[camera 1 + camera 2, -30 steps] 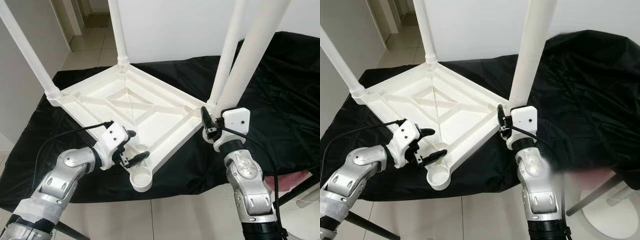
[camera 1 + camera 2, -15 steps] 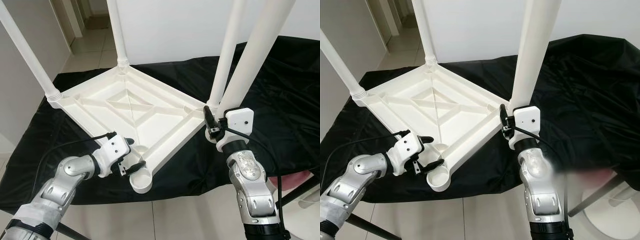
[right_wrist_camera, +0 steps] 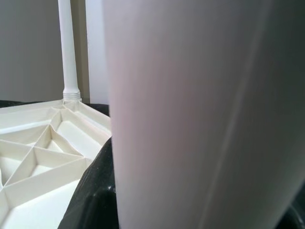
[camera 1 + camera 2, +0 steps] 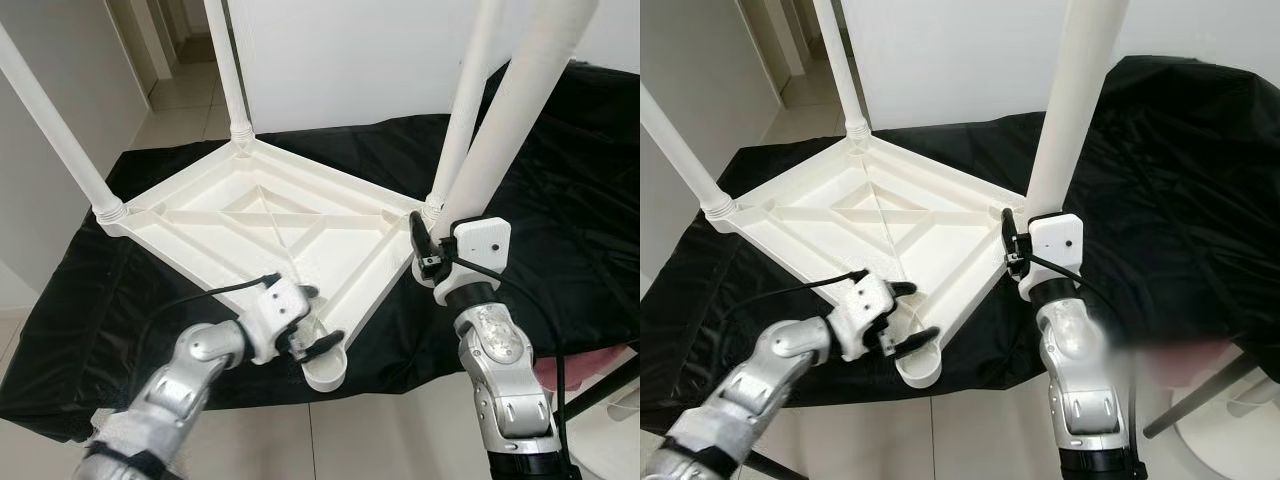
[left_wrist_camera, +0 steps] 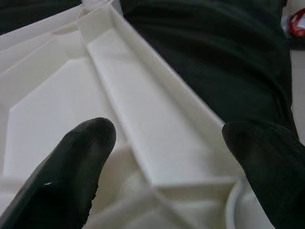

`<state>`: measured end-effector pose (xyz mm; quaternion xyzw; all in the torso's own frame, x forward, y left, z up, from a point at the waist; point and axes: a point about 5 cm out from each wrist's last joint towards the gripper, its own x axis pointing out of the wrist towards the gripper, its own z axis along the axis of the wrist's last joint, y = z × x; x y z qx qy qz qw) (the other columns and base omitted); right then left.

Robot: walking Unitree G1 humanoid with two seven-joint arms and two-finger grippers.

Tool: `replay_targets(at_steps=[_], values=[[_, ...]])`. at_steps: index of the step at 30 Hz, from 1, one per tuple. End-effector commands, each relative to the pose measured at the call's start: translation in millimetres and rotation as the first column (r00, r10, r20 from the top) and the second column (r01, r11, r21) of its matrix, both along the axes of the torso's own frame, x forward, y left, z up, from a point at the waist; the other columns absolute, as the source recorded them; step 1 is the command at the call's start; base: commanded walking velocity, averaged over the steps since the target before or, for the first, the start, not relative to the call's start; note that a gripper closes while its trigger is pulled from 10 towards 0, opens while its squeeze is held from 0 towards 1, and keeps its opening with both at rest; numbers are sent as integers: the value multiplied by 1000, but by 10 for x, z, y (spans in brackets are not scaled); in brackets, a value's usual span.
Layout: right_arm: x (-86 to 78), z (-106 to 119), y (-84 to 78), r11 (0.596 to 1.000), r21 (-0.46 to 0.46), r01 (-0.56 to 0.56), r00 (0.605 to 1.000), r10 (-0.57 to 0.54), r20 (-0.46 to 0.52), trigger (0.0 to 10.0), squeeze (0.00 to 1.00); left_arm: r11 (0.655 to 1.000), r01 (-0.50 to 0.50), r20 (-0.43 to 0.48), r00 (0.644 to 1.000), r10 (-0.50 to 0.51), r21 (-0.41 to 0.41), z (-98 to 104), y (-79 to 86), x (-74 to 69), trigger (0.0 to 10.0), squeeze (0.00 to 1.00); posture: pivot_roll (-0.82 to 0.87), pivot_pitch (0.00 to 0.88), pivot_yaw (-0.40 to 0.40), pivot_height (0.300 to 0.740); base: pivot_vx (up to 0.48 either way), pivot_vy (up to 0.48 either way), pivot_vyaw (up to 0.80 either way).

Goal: Building children table

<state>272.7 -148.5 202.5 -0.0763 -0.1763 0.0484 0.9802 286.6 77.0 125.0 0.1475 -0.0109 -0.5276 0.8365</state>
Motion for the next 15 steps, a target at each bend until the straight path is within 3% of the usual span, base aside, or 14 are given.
replay_targets(at_steps=[1,5,8,15], values=[[-28,22,28,1000,13,-6,1000,5,12,10000,0,995,-92,3,996,92,-24,56,96,99,10000,0,-56,40,122,740,0,0,0],[-35,12,39,1000,19,-6,1000,6,11,10000,0,994,-98,20,995,98,-42,161,158,135,10000,0,-51,40,126,740,0,0,0],[-40,11,54,1000,23,-16,1000,16,13,10000,0,1000,26,0,1000,-26,1,230,311,44,10000,0,-40,41,130,740,0,0,0],[-90,-20,32,999,45,-23,1000,23,10,10000,0,987,133,-81,989,-126,90,211,519,-35,10000,0,-42,43,134,740,0,0,0]])
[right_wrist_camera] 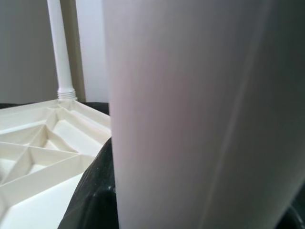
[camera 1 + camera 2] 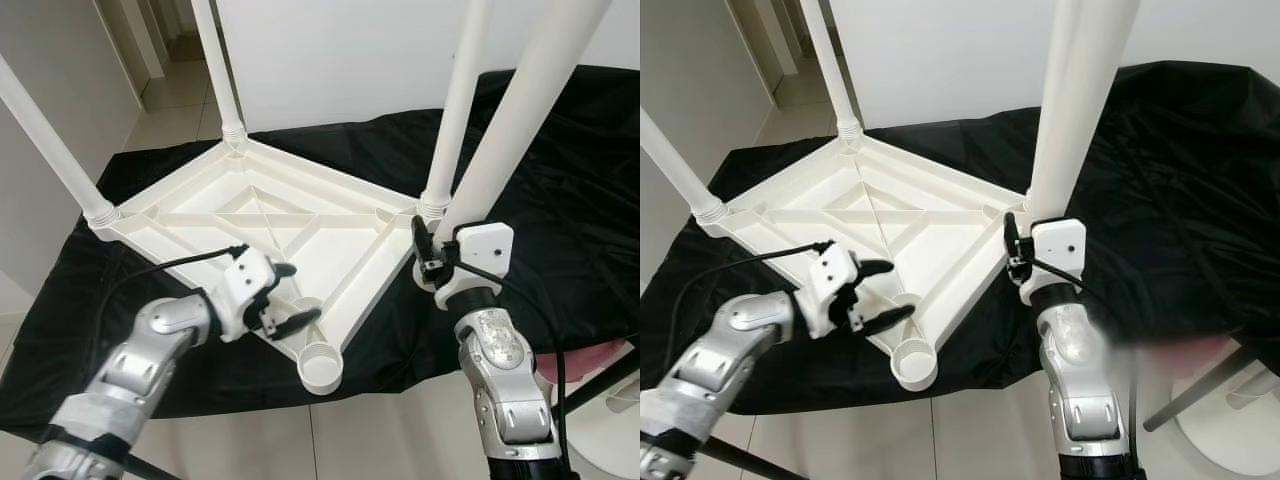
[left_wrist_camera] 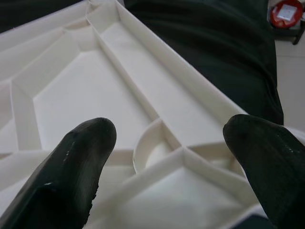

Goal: Building children table

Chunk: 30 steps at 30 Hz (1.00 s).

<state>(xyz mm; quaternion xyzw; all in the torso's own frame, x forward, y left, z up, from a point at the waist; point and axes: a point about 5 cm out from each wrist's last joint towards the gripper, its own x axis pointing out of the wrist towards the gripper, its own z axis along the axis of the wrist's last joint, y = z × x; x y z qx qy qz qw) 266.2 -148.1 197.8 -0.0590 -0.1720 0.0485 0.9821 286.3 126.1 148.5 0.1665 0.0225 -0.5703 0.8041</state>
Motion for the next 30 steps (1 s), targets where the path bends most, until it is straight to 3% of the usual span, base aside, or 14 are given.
replay_targets(at_steps=[1,9,14,17,26,30], values=[[-42,-9,2,1000,18,-5,1000,4,8,10000,0,998,42,-32,999,-40,42,-37,70,-24,10000,0,-43,43,134,740,0,0,0],[-159,-143,-85,999,40,32,999,-31,-33,10000,0,994,38,-46,998,-34,100,-58,168,34,10000,0,-50,47,132,740,0,0,0],[-254,-141,-246,977,63,204,979,-204,-11,10000,0,992,21,-42,999,-16,124,-132,139,86,10000,0,-67,52,136,740,0,0,0],[-278,-134,-274,965,82,249,968,-249,-8,10000,0,989,32,-45,999,-26,141,-161,148,84,10000,0,-81,55,143,740,0,0,0],[-296,-54,-278,954,104,283,957,-288,35,10000,0,989,30,-62,998,-21,148,-219,-1,161,10000,0,-103,57,161,740,0,0,0],[-293,-6,-209,955,122,269,959,-278,56,10000,0,984,-51,-46,997,60,171,-250,-61,273,10000,0,-112,55,176,740,0,0,0]])
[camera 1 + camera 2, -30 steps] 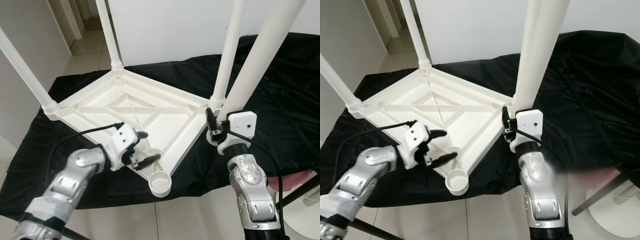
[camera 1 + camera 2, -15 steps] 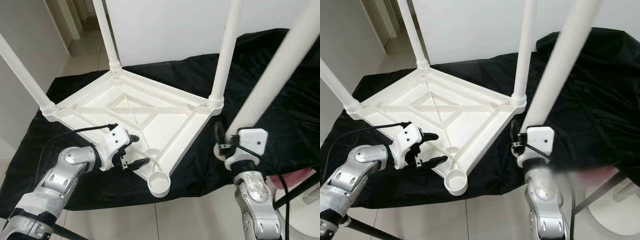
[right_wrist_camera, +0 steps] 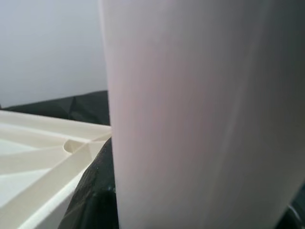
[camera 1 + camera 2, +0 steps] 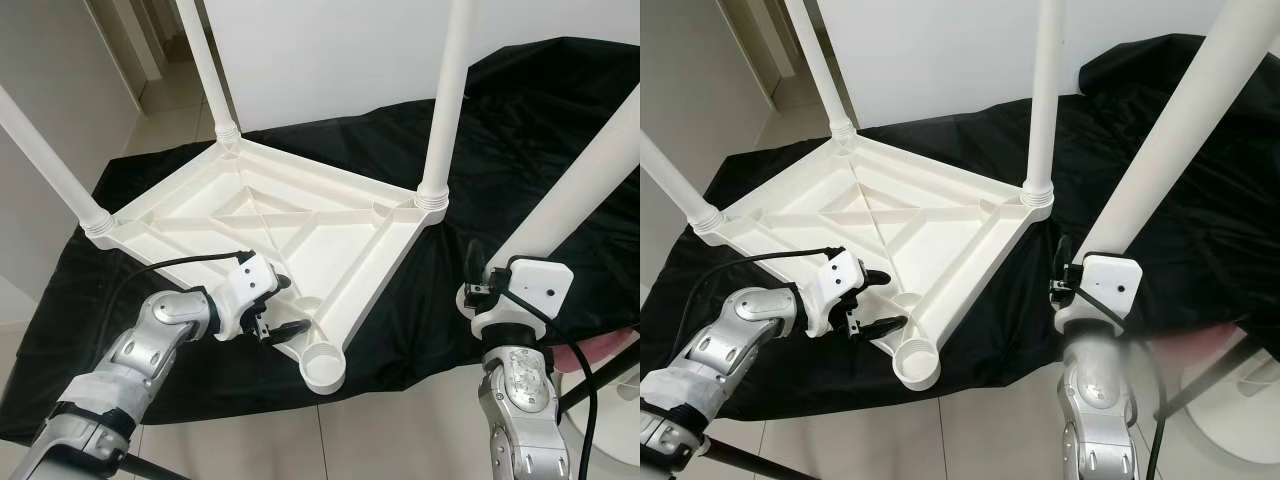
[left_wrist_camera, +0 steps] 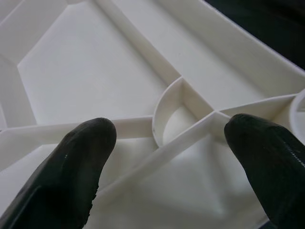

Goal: Building children table

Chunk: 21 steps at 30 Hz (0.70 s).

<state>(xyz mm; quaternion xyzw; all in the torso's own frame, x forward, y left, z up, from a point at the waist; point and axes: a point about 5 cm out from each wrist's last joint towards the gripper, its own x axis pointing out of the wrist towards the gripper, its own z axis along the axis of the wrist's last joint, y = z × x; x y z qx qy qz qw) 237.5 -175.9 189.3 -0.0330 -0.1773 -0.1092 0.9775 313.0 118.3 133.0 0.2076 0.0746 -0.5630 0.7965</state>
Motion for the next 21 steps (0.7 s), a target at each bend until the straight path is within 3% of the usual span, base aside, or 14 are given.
replay_targets(at_steps=[1,14,21], values=[[-6,83,79,1000,2,-22,999,21,49,10000,0,998,-47,-11,999,47,42,-95,14,22,10000,0,-112,55,176,740,0,0,0],[40,107,133,998,-7,-60,997,61,55,10000,0,983,-86,-50,994,95,163,-160,115,174,10000,0,-102,57,179,740,0,0,0],[74,117,138,996,-31,-85,995,87,52,10000,0,962,-130,-185,967,177,240,-232,235,243,10000,0,-97,64,180,740,0,0,0]])
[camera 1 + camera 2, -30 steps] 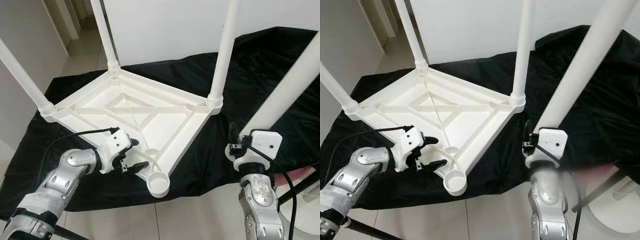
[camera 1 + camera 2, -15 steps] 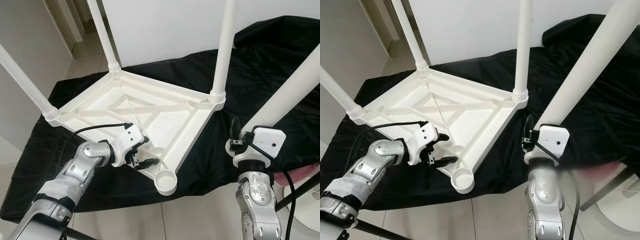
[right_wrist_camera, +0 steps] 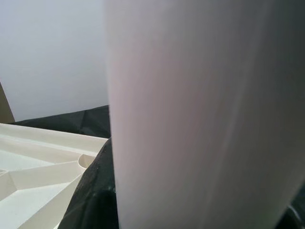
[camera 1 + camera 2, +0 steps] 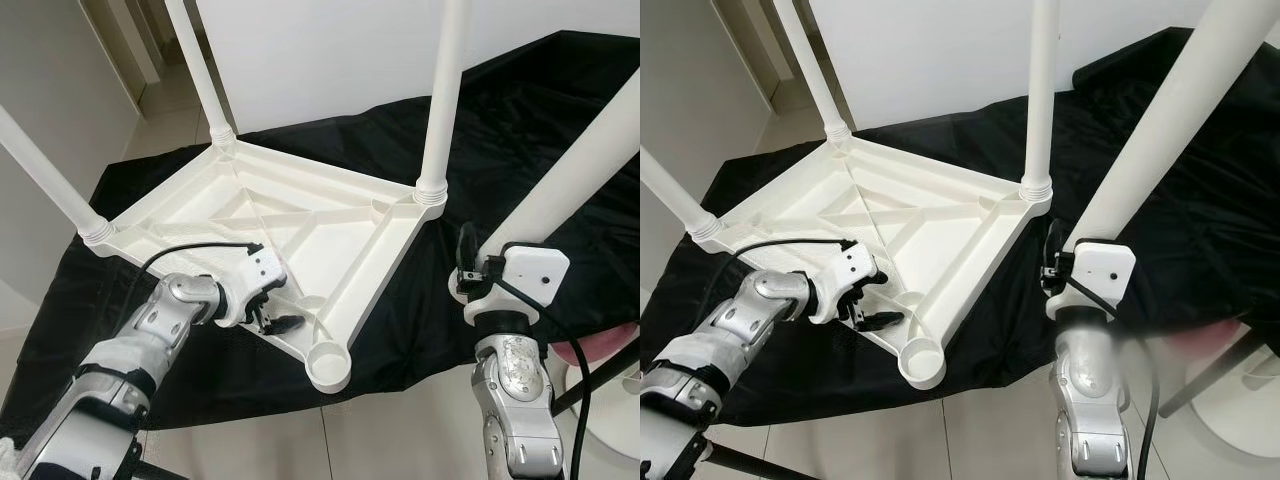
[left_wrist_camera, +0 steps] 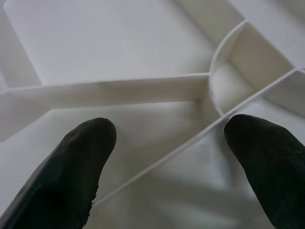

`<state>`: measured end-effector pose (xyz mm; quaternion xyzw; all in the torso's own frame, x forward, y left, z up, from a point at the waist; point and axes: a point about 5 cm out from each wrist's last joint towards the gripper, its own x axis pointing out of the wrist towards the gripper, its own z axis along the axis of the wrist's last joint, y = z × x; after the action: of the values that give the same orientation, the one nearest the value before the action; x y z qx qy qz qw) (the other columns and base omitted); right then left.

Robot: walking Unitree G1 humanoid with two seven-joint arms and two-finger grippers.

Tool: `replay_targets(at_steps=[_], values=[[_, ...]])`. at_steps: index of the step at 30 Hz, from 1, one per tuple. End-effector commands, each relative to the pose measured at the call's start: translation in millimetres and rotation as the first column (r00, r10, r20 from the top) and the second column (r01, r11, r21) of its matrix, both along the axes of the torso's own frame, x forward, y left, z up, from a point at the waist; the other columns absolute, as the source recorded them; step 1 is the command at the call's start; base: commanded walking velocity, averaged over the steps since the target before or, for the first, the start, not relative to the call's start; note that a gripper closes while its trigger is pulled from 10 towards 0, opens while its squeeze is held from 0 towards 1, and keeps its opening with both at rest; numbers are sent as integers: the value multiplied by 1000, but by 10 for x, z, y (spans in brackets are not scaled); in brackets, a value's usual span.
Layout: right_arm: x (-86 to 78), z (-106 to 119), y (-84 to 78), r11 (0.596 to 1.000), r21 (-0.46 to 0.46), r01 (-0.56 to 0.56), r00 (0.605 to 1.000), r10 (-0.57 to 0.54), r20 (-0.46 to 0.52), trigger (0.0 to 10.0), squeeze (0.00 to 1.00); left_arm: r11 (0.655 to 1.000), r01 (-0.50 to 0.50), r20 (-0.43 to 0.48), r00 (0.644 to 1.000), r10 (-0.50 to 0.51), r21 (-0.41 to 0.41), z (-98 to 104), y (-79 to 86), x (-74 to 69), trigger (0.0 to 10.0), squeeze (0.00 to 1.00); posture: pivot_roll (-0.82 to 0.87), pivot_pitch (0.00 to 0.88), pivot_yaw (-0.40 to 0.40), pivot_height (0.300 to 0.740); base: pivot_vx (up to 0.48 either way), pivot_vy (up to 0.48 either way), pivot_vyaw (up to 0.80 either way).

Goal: Building children table

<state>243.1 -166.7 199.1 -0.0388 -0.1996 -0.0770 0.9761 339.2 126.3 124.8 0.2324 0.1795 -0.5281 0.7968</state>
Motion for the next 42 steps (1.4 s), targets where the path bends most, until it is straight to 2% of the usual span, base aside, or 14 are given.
replay_targets(at_steps=[1,4,7,9,12,13,14,15,16,27,34,38,42], values=[[18,20,46,1000,-1,-24,1000,24,12,10000,0,996,-60,-78,995,65,68,-151,155,-18,10000,0,-97,64,180,740,0,0,0],[28,14,61,999,-5,-34,999,34,8,10000,0,985,-158,-149,975,166,63,-135,208,53,10000,0,-91,70,177,740,0,0,0],[29,14,62,999,-5,-35,999,35,8,10000,0,985,-161,-150,974,169,64,-130,213,61,10000,0,-91,70,177,740,0,0,0],[41,13,71,999,-7,-42,999,42,6,10000,0,979,-167,-150,972,183,113,-149,288,71,10000,0,-91,70,177,740,0,0,0],[48,17,73,999,-9,-46,999,46,8,10000,0,977,-167,-161,969,188,133,-159,331,67,10000,0,-83,68,172,740,0,0,0],[54,22,73,999,-12,-48,999,48,10,10000,0,975,-166,-187,963,192,147,-172,377,55,5608,0,-83,64,173,740,0,0,0],[54,22,73,999,-12,-48,999,48,10,10000,0,975,-166,-187,963,192,147,-172,377,55,5608,0,-83,64,173,740,0,0,0],[57,21,72,999,-14,-49,999,49,9,10000,0,975,-161,-202,961,190,152,-181,396,43,510,0,-83,63,173,740,0,0,0],[59,20,72,999,-16,-50,999,50,9,10000,0,977,-148,-214,960,179,154,-188,406,28,0,0,-83,61,173,740,0,0,0],[72,16,79,998,-20,-60,998,60,8,10000,0,984,-113,-261,954,146,138,-181,389,-13,0,0,-80,56,170,740,0,0,0],[95,20,76,998,-22,-62,998,62,11,10000,0,980,-144,-250,952,174,134,-171,406,15,0,0,-74,56,168,740,0,0,0],[105,24,80,998,-19,-63,998,63,11,10000,0,975,-195,-227,950,215,106,-125,398,61,0,0,-69,59,167,740,0,0,0],[111,23,82,998,-17,-64,998,64,12,10000,0,978,-190,-215,955,204,83,-102,358,59,0,0,-69,59,167,740,0,0,0]])
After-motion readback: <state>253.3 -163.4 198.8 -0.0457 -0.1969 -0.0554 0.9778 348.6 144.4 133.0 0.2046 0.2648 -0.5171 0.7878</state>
